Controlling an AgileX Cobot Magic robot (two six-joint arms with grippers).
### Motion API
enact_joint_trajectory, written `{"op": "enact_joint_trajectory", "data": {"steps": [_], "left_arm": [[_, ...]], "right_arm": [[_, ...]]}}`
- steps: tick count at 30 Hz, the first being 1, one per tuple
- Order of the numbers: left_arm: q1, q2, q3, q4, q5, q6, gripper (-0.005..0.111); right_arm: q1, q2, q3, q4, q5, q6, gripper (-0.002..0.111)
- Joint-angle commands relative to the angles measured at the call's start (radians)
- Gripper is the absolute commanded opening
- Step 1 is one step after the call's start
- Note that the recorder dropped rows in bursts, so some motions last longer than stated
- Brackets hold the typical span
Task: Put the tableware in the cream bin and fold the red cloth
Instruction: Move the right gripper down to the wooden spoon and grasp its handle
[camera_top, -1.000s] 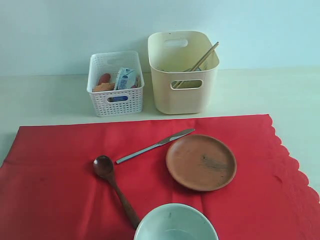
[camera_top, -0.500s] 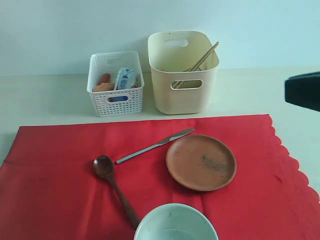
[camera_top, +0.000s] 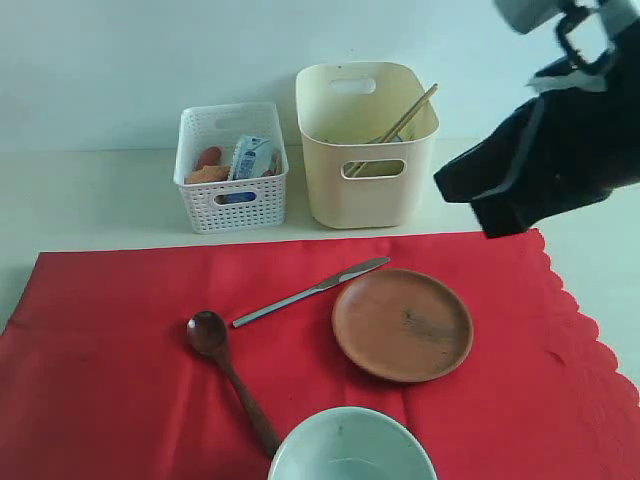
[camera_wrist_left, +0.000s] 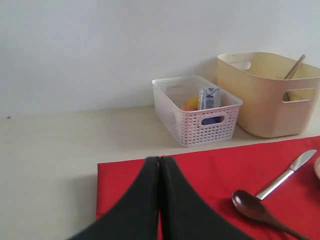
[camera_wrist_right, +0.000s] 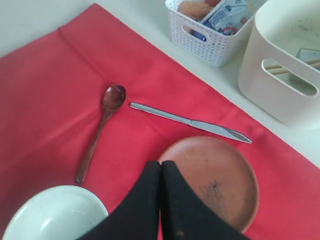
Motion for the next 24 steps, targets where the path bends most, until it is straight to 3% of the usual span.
{"op": "enact_joint_trajectory", "data": {"steps": [1, 8, 19, 24], "left_arm": [[0.018, -0.004, 0.029, 0.000, -0.003, -0.009, 0.000], [0.021, -0.004, 0.029, 0.000, 0.023, -0.009, 0.000], [0.064, -0.004, 0.029, 0.000, 0.058, -0.009, 0.000], [0.064, -0.004, 0.029, 0.000, 0.122, -0.009, 0.000]], "right_arm": [[0.109, 0.093, -0.054, -0.226, -0.033, 0.175, 0.000], [0.240, 0.248, -0.105, -0.437, -0.035, 0.343, 0.000], [0.355, 0.437, -0.183, -0.503, -0.036, 0.443, 0.000], [0.410, 0.517, -0.215, -0.503, -0.032, 0.443, 0.013]]}}
